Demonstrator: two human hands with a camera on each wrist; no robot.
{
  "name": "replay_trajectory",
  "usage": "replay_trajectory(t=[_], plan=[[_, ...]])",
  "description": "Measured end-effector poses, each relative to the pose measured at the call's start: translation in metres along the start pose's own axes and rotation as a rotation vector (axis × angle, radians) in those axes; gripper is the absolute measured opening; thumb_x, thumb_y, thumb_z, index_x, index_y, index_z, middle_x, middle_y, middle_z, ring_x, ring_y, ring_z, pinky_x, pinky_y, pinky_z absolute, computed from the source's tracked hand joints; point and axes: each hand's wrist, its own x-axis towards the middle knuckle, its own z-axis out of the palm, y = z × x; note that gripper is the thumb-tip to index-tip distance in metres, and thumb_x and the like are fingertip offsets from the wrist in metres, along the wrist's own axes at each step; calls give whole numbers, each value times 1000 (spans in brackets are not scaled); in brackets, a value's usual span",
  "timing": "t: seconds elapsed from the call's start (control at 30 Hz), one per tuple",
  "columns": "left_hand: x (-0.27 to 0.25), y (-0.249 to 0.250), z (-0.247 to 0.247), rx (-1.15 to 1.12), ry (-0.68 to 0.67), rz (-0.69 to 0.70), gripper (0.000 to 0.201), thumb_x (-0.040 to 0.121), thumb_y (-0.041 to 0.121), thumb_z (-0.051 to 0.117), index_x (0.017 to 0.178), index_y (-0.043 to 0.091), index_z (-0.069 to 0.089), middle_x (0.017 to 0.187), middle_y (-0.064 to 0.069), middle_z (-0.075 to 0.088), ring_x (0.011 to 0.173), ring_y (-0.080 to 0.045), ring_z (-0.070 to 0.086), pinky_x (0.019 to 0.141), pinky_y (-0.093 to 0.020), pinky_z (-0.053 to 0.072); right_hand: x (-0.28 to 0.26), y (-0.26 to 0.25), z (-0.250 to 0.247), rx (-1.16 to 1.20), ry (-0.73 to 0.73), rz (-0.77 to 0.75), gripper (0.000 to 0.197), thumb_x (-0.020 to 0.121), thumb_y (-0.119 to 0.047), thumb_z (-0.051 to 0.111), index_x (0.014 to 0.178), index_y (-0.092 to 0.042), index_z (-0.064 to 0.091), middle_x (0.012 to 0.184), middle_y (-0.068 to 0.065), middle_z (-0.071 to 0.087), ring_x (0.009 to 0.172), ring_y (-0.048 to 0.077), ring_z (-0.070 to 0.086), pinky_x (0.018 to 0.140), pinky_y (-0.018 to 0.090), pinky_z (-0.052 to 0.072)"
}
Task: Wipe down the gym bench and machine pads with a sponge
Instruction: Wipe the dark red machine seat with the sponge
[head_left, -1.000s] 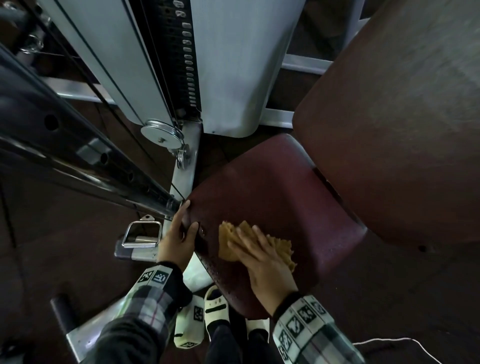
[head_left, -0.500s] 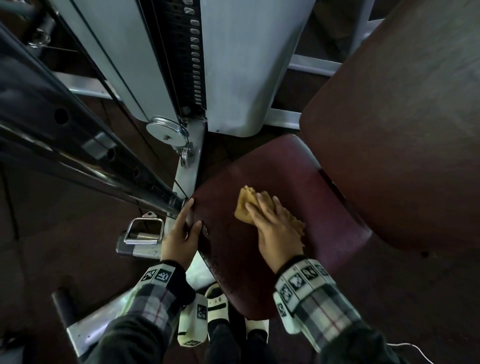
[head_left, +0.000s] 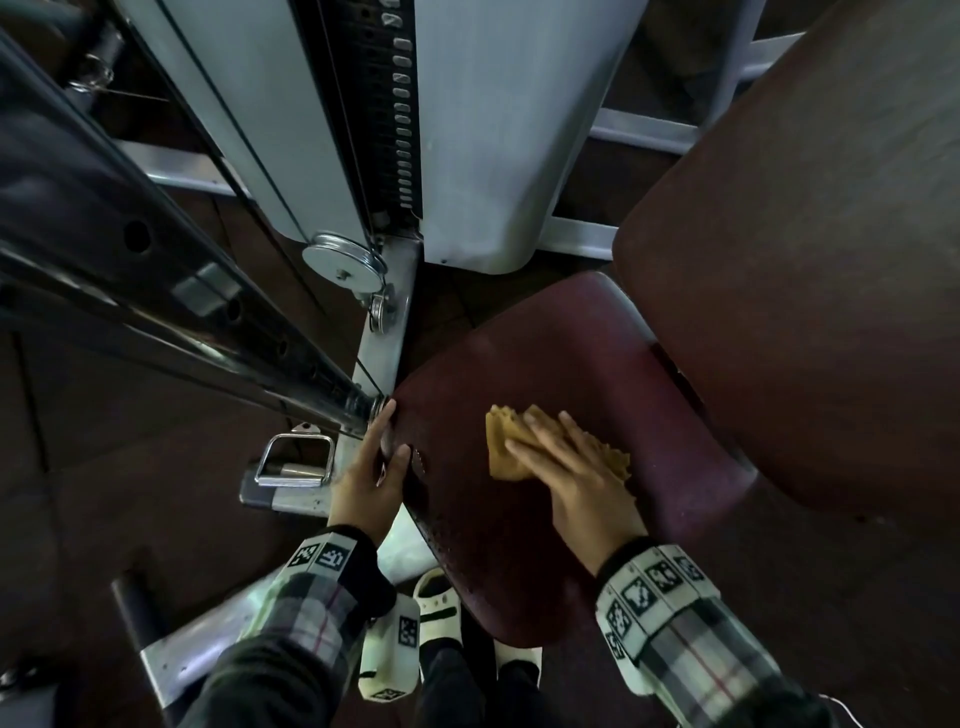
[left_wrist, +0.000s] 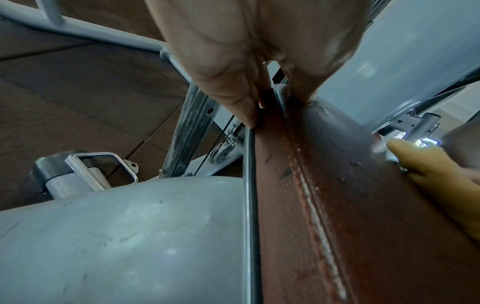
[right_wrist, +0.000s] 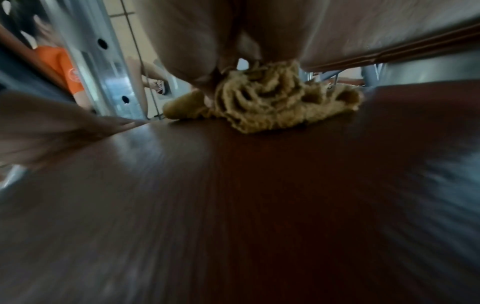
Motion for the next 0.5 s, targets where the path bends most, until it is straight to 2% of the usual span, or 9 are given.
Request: replay_trajectory(t=[0.07, 0.17, 0.23, 0.3, 0.33, 0.37, 0.43, 0.5], plan=[[1, -2, 1, -19, 6, 9, 51, 92, 32, 55, 137, 50, 39, 144, 14, 46, 135, 3, 38, 111, -23, 32, 20, -3, 0, -11, 43, 34, 69, 72, 7, 53, 130, -32, 52, 145, -8, 41, 133, 29, 39, 105, 39, 35], [1, -3, 3, 0, 22, 11, 54, 97, 17, 56, 138, 48, 40, 145, 11, 47, 137, -3, 38, 116, -36, 32, 44, -25, 3, -31, 26, 63, 67, 68, 3, 61, 126, -28, 57, 140, -2, 48, 125, 35, 47, 100, 48, 40], [1, -2, 4, 13, 28, 15, 54, 96, 19, 56, 137, 50, 39, 144, 13, 48, 136, -3, 39, 116, -37, 32, 47, -40, 7, -51, 16, 30, 59, 70, -3, 50, 123, -29, 60, 137, -3, 52, 122, 35, 50, 98, 51, 42], [1, -3, 3, 11, 21, 3, 53, 91, 35, 56, 136, 57, 38, 142, 20, 47, 134, 0, 41, 113, -33, 33, 37, -50, 13, -42, -12, -34, 62, 71, -7, 33, 122, -30, 60, 137, -5, 51, 125, 33, 48, 99, 50, 41], [2, -3, 3, 12, 20, -1, 53, 88, 41, 53, 134, 59, 36, 140, 23, 46, 132, 2, 41, 112, -30, 34, 28, -51, 15, -35, -34, -75, 66, 69, -7, 30, 124, -30, 58, 139, -6, 49, 128, 32, 45, 100, 48, 40], [2, -2, 3, 12, 20, -2, 53, 87, 42, 52, 134, 59, 35, 140, 24, 46, 131, 2, 41, 111, -29, 34, 18, -49, 16, -29, -62, -110, 69, 68, -5, 32, 127, -31, 55, 142, -7, 46, 131, 31, 41, 102, 46, 40], [1, 0, 4, 14, 20, -7, 53, 92, 35, 55, 137, 56, 37, 141, 20, 47, 131, -1, 43, 110, -28, 35, -1, -38, 15, -3, -106, -142, 78, 66, 4, 45, 134, -33, 45, 148, -10, 35, 137, 27, 32, 105, 42, 38], [-1, 5, 4, 32, 24, -20, 52, 95, 29, 57, 137, 53, 38, 140, 17, 49, 126, 1, 46, 105, -24, 36, -12, -25, 10, 19, -112, -114, 89, 63, 10, 57, 137, -35, 39, 151, -11, 30, 139, 25, 28, 106, 39, 37]])
